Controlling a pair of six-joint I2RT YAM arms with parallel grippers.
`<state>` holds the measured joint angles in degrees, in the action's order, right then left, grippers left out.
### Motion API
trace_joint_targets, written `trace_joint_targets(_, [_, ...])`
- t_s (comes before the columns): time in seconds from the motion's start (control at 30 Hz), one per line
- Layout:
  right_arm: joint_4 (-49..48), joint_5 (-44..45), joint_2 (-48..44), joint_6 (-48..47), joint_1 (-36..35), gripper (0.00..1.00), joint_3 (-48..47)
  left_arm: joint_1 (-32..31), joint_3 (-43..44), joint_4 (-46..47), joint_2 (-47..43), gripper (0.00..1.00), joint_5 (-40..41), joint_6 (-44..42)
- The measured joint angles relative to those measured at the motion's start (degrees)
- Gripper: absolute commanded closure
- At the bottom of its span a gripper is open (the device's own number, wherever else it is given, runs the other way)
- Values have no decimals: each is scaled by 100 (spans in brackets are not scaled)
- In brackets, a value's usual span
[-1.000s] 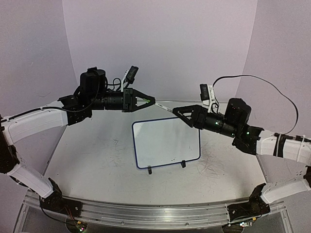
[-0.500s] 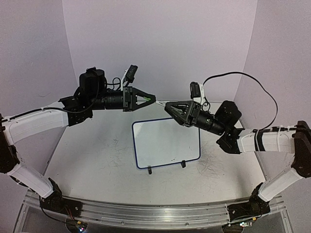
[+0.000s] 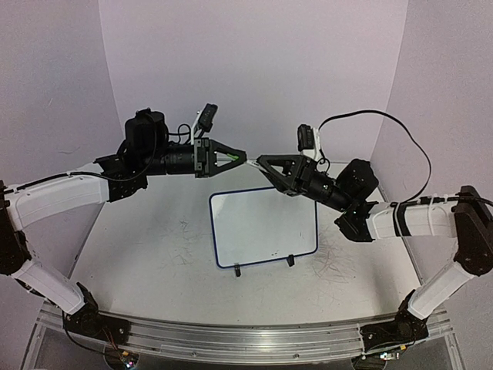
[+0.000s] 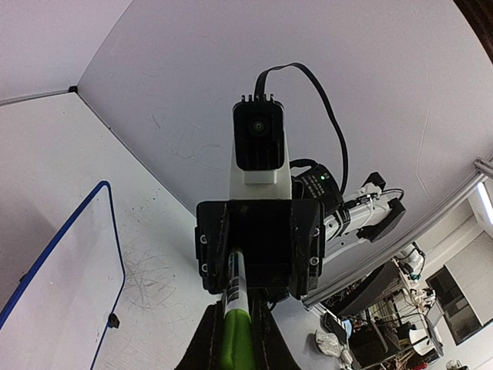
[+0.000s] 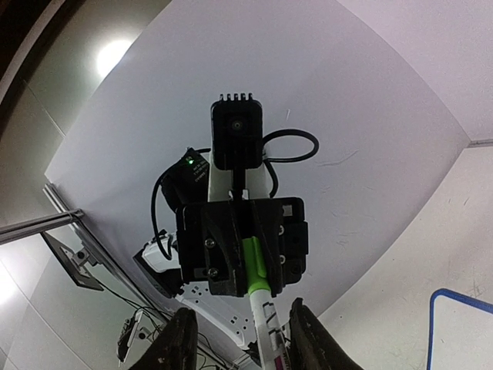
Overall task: Write a sentence on the whiteboard
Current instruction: Open the pen cap from the whiteboard marker.
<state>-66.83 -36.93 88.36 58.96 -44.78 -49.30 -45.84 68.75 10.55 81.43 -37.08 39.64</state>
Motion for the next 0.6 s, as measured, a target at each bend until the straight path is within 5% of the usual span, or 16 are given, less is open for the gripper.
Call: trace_joint_targets(0.6, [-91, -71, 245, 71, -21, 84, -127, 69, 0, 112, 2, 100, -44, 120])
